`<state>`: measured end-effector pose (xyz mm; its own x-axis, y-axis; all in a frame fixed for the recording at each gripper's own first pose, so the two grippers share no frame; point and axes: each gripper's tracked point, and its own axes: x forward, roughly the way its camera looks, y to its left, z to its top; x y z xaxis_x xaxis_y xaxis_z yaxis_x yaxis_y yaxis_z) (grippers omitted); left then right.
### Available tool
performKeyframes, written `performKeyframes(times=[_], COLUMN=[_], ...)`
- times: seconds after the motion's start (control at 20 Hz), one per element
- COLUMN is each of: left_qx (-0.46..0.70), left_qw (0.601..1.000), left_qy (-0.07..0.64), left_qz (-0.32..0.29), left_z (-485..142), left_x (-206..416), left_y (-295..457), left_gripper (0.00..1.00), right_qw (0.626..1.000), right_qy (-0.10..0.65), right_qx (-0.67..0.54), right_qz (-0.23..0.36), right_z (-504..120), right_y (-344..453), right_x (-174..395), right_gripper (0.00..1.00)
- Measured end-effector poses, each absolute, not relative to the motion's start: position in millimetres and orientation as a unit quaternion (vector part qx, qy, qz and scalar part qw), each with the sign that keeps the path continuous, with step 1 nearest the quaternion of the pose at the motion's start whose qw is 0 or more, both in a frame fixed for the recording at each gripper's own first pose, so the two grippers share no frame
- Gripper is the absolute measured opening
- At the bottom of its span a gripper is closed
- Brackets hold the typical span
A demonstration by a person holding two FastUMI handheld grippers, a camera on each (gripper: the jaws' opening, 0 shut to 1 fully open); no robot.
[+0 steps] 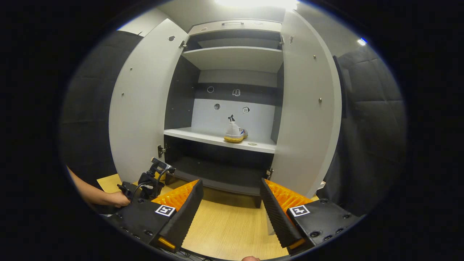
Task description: Grab one shoe with the right hand and put it into the shoe cabinet, grab the other shoe with the left hand and put it into the shoe cabinet; then close the right door with the right hand and the left door with the left hand.
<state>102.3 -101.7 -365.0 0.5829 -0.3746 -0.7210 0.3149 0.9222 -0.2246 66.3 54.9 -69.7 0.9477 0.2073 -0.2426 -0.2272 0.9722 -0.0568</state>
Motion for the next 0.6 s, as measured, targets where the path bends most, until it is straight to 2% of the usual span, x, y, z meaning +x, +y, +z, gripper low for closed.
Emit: performKeyframes(times=[0.15, 0.4, 0.6], left_qx=[-0.033, -0.07, -0.077], left_qw=[0.908, 0.928, 0.944], left_qy=[0.38, 0.316, 0.26], left_qz=[-0.173, -0.184, -0.188], left_z=[-347.0, -287.8, -283.7], left_x=[115.0, 126.3, 125.5], left_y=[-95.0, -84.0, -86.1], left_gripper=[0.0, 0.0, 0.0], right_qw=[0.986, 0.987, 0.988], right_qy=[0.115, 0.107, 0.098], right_qx=[-0.051, -0.046, -0.048], right_qz=[0.114, 0.112, 0.113], right_z=[-67.1, -59.1, -53.9], right_y=[55.7, 56.0, 58.0], right_x=[60.1, 53.8, 49.9], right_gripper=[0.98, 0.98, 0.98])
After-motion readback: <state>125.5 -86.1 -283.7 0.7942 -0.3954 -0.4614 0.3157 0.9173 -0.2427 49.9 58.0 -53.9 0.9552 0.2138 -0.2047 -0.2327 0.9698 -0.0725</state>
